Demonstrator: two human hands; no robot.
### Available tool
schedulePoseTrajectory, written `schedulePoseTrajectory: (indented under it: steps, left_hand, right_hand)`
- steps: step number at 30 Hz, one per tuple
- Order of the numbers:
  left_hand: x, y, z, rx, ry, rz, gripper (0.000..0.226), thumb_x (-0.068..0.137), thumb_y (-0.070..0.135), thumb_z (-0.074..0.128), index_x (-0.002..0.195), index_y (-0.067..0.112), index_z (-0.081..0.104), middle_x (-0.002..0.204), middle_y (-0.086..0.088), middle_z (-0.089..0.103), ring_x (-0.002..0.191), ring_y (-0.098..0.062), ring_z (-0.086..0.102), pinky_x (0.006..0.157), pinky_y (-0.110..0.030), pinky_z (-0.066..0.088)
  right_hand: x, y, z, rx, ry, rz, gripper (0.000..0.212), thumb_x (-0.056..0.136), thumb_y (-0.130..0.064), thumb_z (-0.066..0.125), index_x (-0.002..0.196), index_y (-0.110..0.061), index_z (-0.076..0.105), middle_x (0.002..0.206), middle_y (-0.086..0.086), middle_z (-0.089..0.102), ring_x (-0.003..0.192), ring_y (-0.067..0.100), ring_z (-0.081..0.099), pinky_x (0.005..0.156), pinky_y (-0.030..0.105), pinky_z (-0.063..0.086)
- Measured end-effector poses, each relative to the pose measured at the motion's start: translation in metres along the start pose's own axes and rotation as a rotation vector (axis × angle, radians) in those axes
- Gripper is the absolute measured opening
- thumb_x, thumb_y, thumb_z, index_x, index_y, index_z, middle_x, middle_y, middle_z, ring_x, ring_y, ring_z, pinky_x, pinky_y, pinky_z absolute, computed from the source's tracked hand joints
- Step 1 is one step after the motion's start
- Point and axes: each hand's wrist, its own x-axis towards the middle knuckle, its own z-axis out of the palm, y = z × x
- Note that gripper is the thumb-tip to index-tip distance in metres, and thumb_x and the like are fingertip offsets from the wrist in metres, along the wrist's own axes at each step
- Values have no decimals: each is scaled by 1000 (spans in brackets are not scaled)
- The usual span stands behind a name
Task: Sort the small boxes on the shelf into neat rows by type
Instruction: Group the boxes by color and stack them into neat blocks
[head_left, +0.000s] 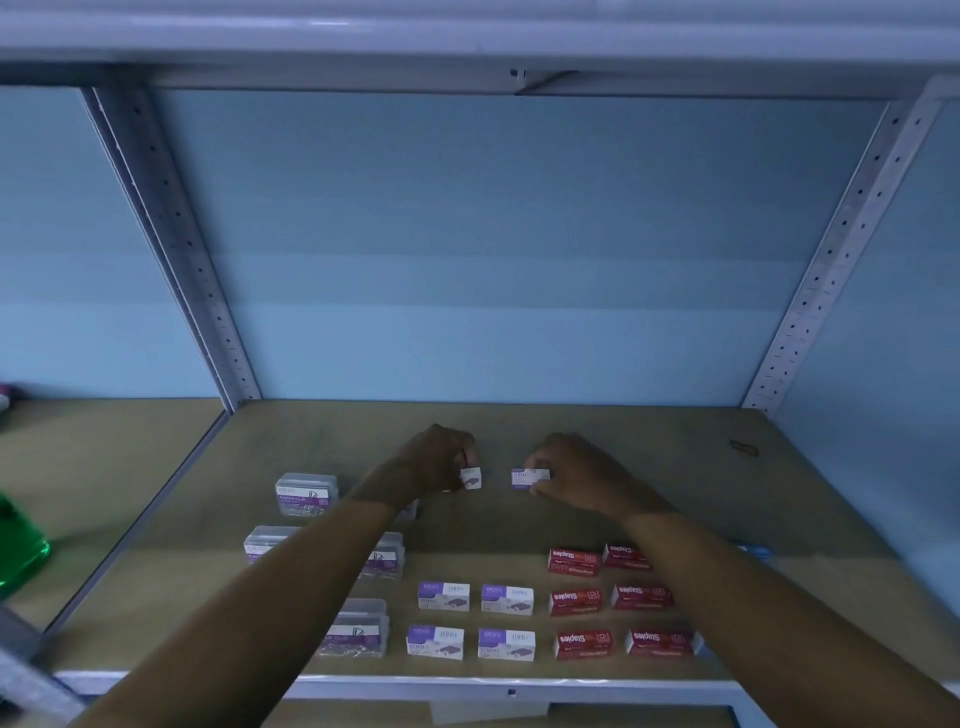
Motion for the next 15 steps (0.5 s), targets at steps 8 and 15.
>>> schedulePoseTrajectory:
  steps: [8, 15]
  left_hand:
    - [-20, 14, -13, -61, -41, 70, 25, 71, -1, 80, 94, 5, 74, 94, -4, 73, 68, 6, 57, 61, 0, 44]
    - [-32, 19, -11, 31, -92, 41, 22, 74, 12, 81, 94, 15, 74, 99, -2, 74, 86, -15, 67, 71, -15, 47]
  right_hand:
    - [-22, 1, -15, 55, -75, -29, 18, 85, -23, 61, 83, -17, 78, 80, -9, 75, 73, 5, 68, 71, 32, 57]
    - [-34, -1, -13, 72, -69, -10, 19, 87, -31, 69, 101, -23, 79, 95, -8, 77, 80, 6, 70, 73, 33, 59]
